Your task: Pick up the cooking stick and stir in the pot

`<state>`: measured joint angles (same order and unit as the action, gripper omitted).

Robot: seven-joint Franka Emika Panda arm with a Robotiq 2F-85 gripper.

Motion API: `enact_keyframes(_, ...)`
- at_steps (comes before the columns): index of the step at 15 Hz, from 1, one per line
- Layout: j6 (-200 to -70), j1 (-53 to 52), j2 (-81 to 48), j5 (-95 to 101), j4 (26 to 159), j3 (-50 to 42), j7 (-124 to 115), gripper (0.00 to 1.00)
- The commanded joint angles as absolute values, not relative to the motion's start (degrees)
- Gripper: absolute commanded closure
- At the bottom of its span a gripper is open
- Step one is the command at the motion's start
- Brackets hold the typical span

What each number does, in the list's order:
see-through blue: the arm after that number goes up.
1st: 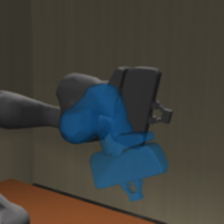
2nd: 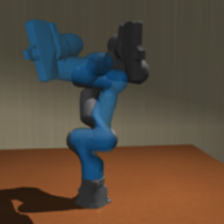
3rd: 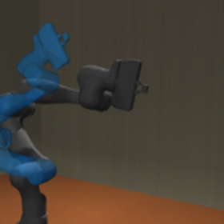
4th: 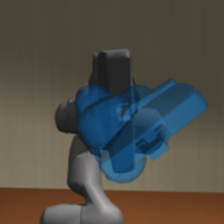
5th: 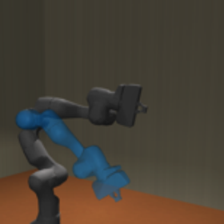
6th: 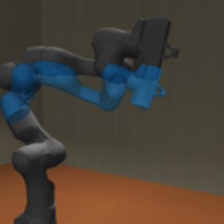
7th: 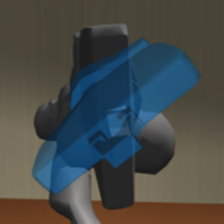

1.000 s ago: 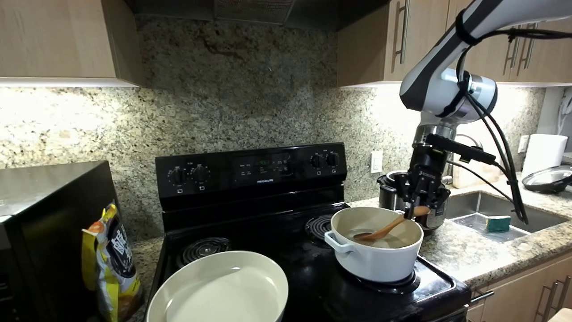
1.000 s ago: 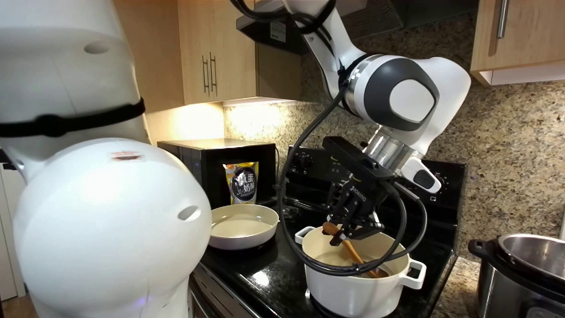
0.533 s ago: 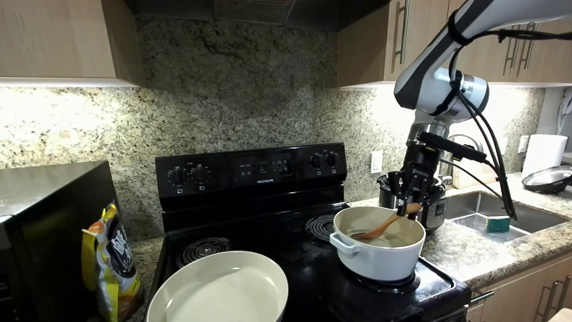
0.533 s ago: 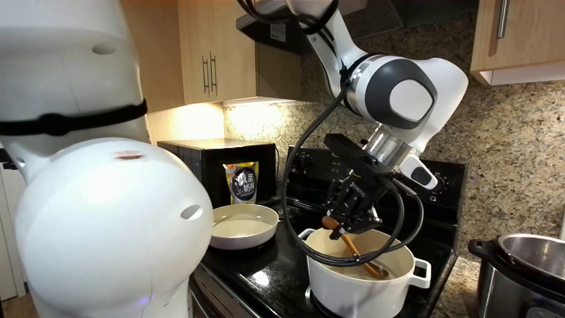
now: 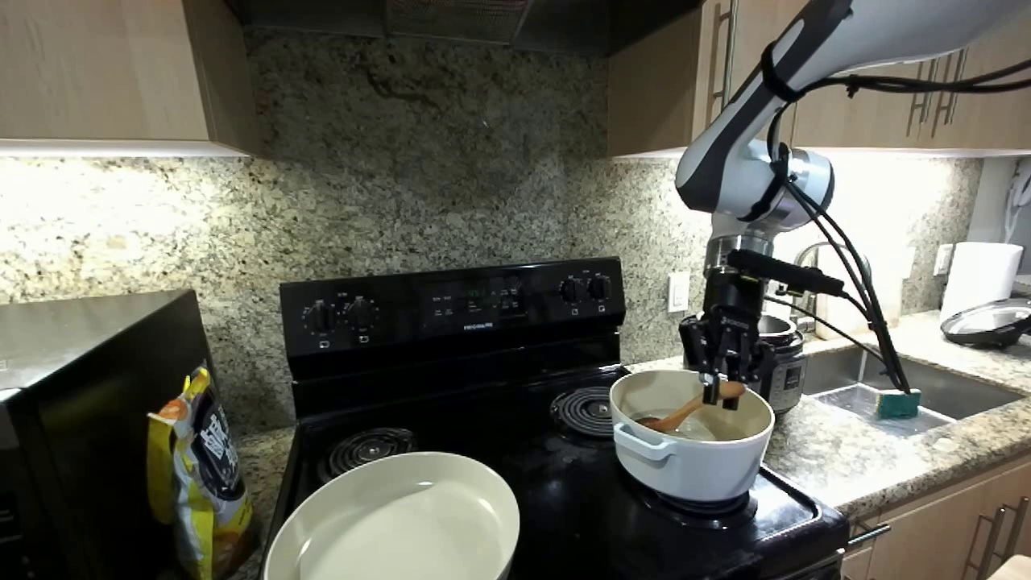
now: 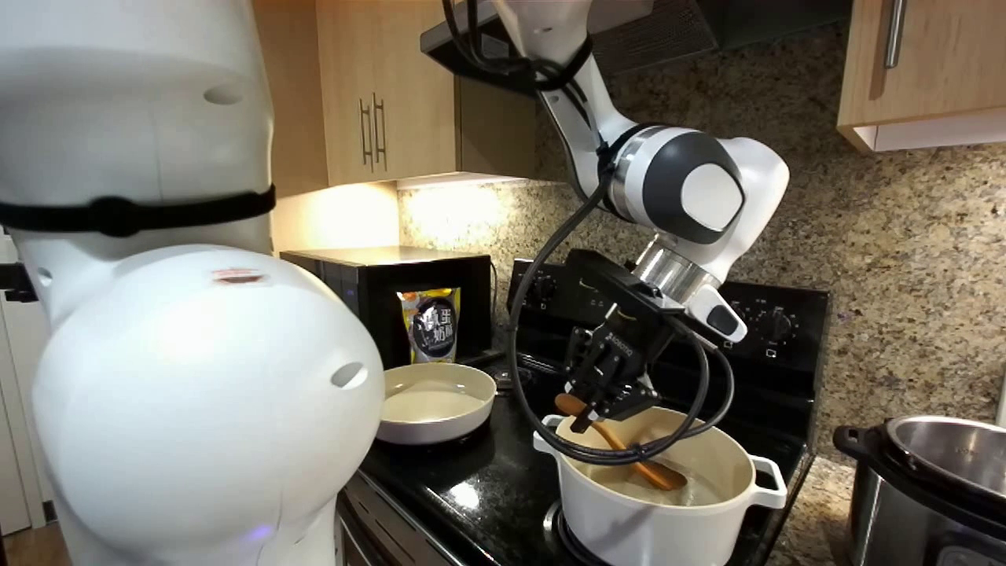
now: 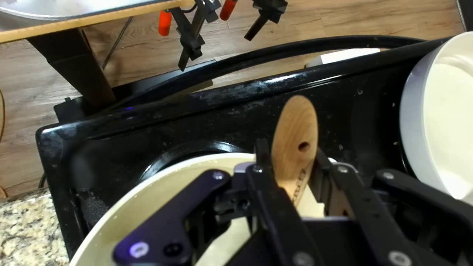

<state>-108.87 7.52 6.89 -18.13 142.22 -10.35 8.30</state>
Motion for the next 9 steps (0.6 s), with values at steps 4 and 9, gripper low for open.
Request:
enact_keyframes(4,-109.83,5.23,6.44,-10.39,142.96,-5.97,5.88,0.9)
enact_keyframes(9,-113.05,5.91,13.89,-8.85,148.88,-5.92,1.6,0.9)
